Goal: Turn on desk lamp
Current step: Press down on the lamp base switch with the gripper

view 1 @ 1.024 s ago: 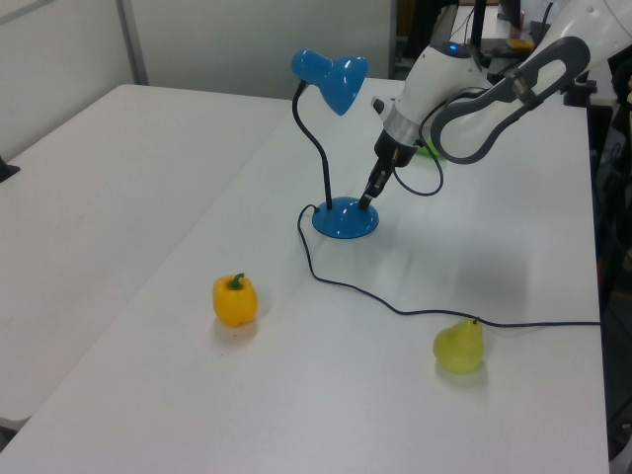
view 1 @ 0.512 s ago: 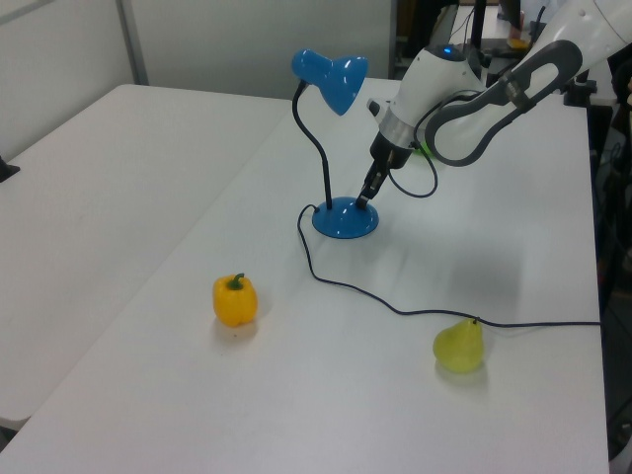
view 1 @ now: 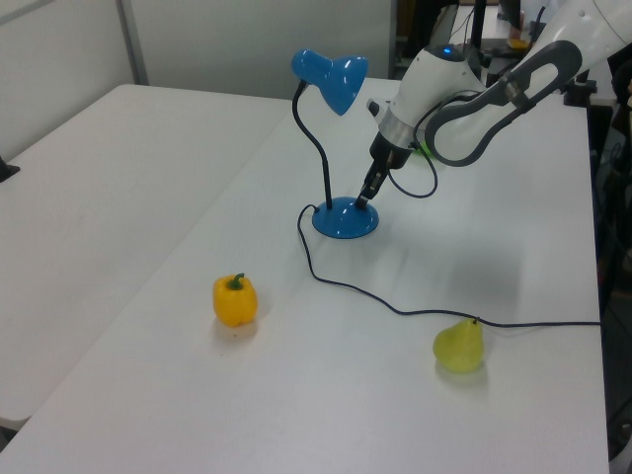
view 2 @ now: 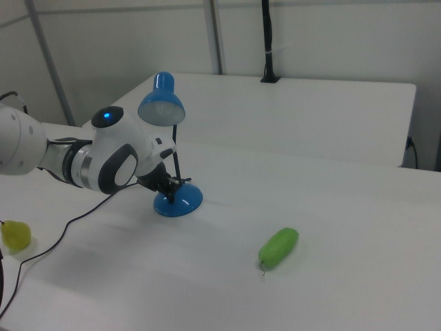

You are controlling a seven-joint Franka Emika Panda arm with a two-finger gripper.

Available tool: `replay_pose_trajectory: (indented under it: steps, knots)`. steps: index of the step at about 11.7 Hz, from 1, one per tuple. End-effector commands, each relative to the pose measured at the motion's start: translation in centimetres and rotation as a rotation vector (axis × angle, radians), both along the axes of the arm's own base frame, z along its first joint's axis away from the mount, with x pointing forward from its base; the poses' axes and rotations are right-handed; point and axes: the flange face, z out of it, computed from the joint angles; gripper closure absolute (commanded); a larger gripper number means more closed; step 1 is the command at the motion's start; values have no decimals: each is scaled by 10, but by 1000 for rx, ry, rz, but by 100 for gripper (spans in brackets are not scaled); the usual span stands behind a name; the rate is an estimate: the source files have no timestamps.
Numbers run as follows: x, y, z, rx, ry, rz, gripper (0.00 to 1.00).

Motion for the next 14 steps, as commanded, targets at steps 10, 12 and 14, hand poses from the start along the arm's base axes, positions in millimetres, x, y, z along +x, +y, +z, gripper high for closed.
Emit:
replay_pose_trajectory:
  steps: [10, 12, 14]
  knots:
    - [3, -3, -22, -19, -10, 6, 100]
    - [-6, -5, 9, -11, -39, -6, 100]
    - [-14, -12, 26, -9, -1, -22, 100]
